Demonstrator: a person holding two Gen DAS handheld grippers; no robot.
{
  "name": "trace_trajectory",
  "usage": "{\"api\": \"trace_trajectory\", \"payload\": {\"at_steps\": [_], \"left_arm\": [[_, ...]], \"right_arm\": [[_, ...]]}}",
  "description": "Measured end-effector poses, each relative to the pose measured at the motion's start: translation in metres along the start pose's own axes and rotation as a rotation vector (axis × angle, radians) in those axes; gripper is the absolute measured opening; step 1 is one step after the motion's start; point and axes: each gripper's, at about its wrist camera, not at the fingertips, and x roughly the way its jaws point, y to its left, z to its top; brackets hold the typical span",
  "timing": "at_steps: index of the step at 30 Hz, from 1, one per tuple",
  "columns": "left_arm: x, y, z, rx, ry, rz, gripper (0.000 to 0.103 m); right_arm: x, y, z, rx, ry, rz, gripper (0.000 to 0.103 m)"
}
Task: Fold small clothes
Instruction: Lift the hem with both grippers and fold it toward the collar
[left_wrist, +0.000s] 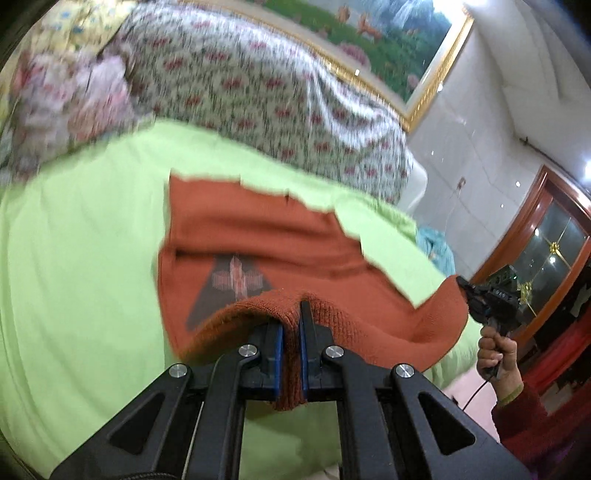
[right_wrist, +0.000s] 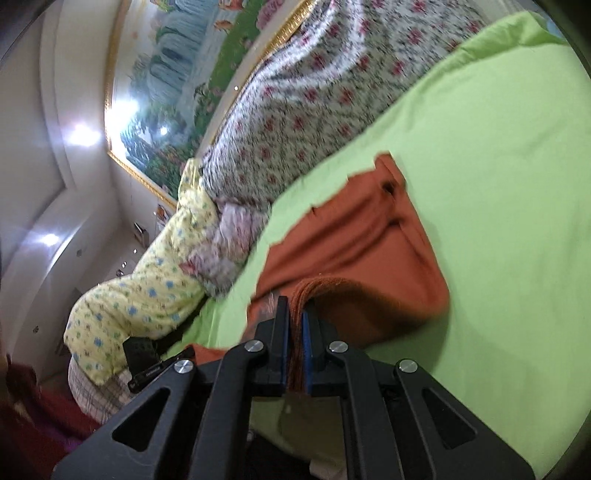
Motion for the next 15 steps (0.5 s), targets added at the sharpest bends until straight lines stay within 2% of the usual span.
{"api": "trace_trajectory", "payload": {"at_steps": [3, 7, 15], "left_arm": [[0.021, 0.007, 0.037, 0.022, -0.038, 0.02, 0.005], [0.062, 0.026, 0.075, 0.025, -0.036, 0.063, 0.005], [0.138, 0.085, 0.117, -0.072, 0.003, 0.129, 0.005]], "right_arm": [[0.018, -0.004, 0.034, 0.001, -0.025, -0.015, 0.007], [0.056, -0.013, 0.085, 0.022, -0.041, -0.068, 0.007], [0.141, -0.056, 0.152, 0.086, -0.016, -0.172, 0.007]]}}
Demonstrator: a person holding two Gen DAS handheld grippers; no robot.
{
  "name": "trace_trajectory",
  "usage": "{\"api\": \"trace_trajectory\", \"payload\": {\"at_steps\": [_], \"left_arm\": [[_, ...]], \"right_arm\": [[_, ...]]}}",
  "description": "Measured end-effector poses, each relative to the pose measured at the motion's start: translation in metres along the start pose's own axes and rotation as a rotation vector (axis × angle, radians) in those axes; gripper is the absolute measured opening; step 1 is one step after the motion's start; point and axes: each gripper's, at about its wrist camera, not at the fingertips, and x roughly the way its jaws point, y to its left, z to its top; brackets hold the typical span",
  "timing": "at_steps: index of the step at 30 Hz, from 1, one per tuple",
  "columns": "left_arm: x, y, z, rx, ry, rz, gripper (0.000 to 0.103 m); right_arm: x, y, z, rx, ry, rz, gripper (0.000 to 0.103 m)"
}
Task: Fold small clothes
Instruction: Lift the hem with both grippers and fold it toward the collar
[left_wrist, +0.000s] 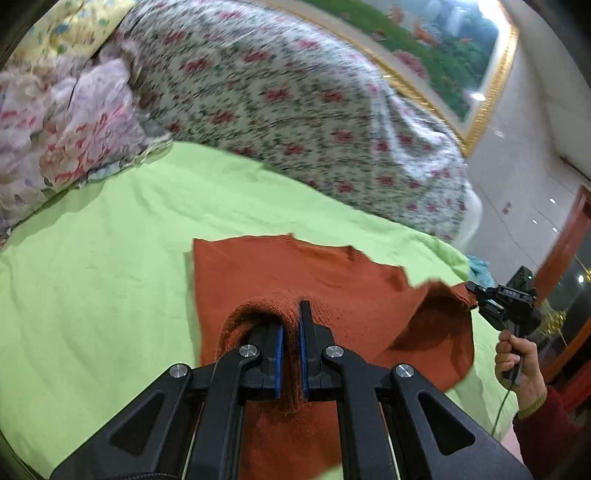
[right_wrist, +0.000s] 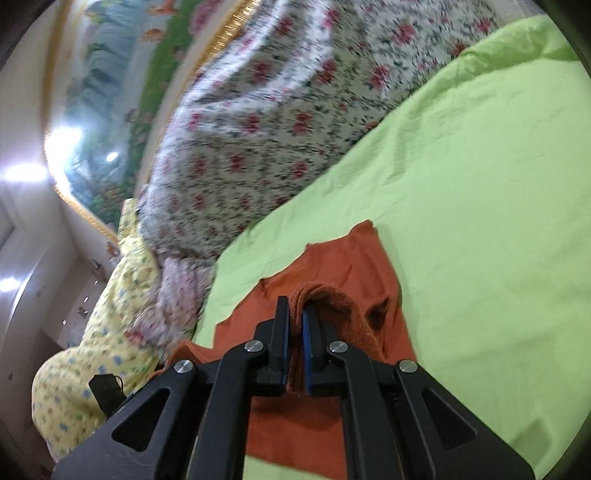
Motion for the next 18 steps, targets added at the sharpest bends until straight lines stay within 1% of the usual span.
{"api": "trace_trajectory", "payload": {"at_steps": [2, 5, 8, 11, 13, 16, 17, 18], "left_arm": [[0.015, 0.011, 0.006, -0.024, 0.012, 0.006, 0.005], [0.044, 0.027, 0.014, -0.059, 0.036, 0.036, 0.005], [0.071, 0.046, 0.018, -0.106, 0.072, 0.058, 0.005], [0.093, 0.058, 0.017, -0.117, 0.102, 0.077, 0.005], [0.105, 0.061, 0.016, -0.109, 0.124, 0.094, 0.005], [0.115, 0.063, 0.014, -0.105, 0.144, 0.11, 0.006], [0.116, 0.063, 0.014, -0.106, 0.15, 0.113, 0.01], [0.117, 0.064, 0.014, -0.111, 0.162, 0.116, 0.01]], "right_arm": [[0.019, -0.005, 0.011, 0.007, 0.005, -0.024, 0.007], [0.044, -0.014, 0.026, 0.025, 0.015, -0.051, 0.007], [0.069, -0.022, 0.035, 0.025, 0.023, -0.099, 0.007], [0.088, -0.034, 0.036, 0.042, 0.043, -0.129, 0.007], [0.098, -0.04, 0.034, 0.039, 0.057, -0.166, 0.007], [0.11, -0.046, 0.03, 0.033, 0.078, -0.206, 0.01], [0.113, -0.047, 0.03, 0.041, 0.077, -0.21, 0.01], [0.114, -0.048, 0.029, 0.048, 0.081, -0.207, 0.01]]}}
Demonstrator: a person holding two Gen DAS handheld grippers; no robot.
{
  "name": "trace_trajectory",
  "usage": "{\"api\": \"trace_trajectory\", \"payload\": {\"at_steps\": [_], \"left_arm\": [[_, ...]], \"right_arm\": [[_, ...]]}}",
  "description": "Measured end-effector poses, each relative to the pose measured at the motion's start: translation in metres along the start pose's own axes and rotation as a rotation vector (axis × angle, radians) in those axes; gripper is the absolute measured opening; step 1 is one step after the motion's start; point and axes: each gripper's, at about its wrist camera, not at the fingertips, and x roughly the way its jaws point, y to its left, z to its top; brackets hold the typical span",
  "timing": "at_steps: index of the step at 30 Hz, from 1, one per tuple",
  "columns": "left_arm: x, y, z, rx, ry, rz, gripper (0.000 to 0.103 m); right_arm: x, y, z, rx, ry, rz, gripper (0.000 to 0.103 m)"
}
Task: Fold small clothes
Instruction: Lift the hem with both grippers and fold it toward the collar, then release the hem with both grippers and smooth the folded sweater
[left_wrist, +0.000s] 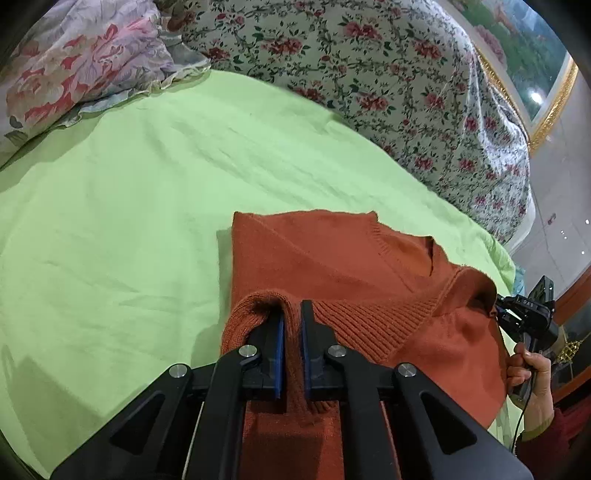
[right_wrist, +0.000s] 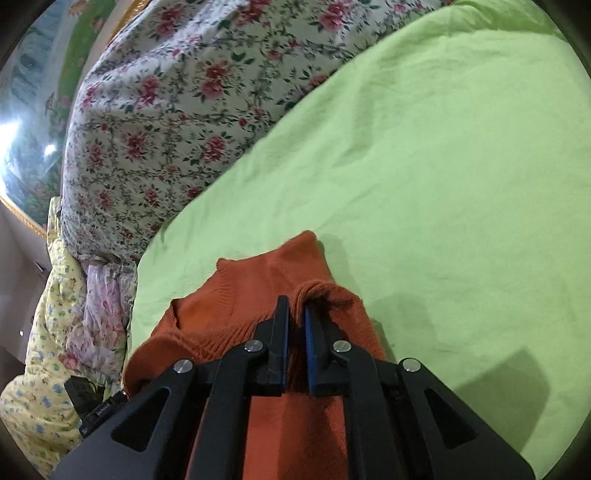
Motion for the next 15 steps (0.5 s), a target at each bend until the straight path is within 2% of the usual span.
{"api": "trace_trajectory", "payload": {"at_steps": [3, 5, 7, 9, 11, 13, 15], "left_arm": [[-0.013, -0.004, -0.003, 0.016, 0.005, 0.017, 0.015], [-0.03, -0.011, -0.008, 0.04, -0.012, 0.047, 0.038], [-0.051, -0.02, -0.016, 0.062, -0.036, 0.043, 0.044], [-0.066, -0.041, -0.029, 0.104, -0.048, -0.013, 0.044], [-0.063, -0.062, -0.038, 0.161, -0.017, -0.061, 0.045], [-0.043, -0.095, -0.047, 0.248, 0.054, -0.089, 0.045], [-0.023, -0.112, -0.052, 0.31, 0.108, -0.091, 0.045]], "right_arm": [[-0.001, -0.004, 0.0, 0.038, 0.005, -0.009, 0.018], [-0.01, -0.002, -0.001, 0.041, -0.01, -0.014, 0.035], [-0.026, 0.005, -0.004, 0.01, -0.055, -0.039, 0.05], [-0.044, 0.016, -0.01, -0.033, -0.1, -0.054, 0.052], [-0.055, 0.032, -0.019, -0.09, -0.11, -0.006, 0.052], [-0.049, 0.054, -0.032, -0.177, -0.048, 0.053, 0.052], [-0.029, 0.081, -0.051, -0.294, 0.077, 0.097, 0.052]]}}
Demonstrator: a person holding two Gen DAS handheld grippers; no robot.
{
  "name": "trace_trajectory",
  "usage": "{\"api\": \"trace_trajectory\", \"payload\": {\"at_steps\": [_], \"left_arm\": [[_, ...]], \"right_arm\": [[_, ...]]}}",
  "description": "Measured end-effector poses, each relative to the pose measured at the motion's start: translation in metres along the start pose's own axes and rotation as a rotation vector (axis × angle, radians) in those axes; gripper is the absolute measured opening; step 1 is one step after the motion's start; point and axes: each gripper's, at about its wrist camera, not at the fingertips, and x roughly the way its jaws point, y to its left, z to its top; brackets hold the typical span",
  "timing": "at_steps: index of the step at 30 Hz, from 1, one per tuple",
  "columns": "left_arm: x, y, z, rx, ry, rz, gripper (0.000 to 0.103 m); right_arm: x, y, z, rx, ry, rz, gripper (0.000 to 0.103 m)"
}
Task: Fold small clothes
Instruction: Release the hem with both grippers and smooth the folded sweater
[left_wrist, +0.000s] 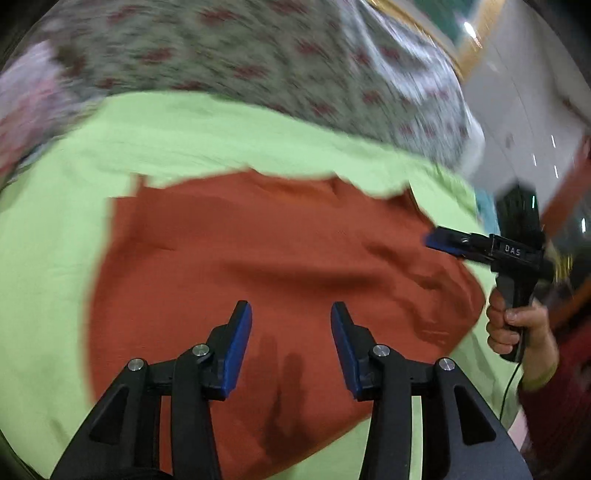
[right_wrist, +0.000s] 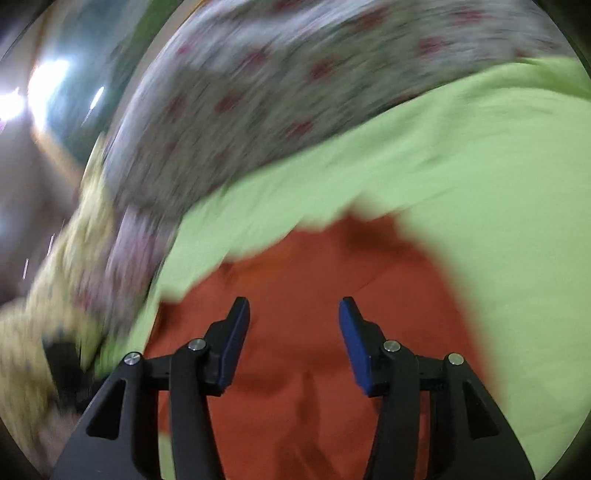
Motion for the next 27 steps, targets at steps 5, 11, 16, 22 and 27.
{"api": "trace_trajectory", "payload": {"at_steps": [5, 11, 16, 22, 27], "left_arm": [[0.059, 0.01, 0.01, 0.036, 0.126, 0.06, 0.035], [0.072, 0.052, 0.056, -0.052, 0.1, 0.058, 0.016], [0.077, 0.098, 0.086, -0.124, 0.059, 0.252, 0.018], [0.051, 0.109, 0.081, -0.188, -0.005, 0.278, 0.018], [0.003, 0.096, 0.053, -0.224, -0.055, 0.224, 0.024]], "right_arm": [[0.07, 0.048, -0.028, -0.237, 0.297, 0.019, 0.052], [0.099, -0.001, 0.018, -0.102, 0.225, -0.094, 0.047], [0.098, -0.044, 0.056, 0.027, 0.08, -0.241, 0.039], [0.07, -0.058, 0.062, 0.143, -0.037, -0.241, 0.037], [0.034, -0.027, 0.034, 0.087, -0.037, -0.178, 0.045]]}}
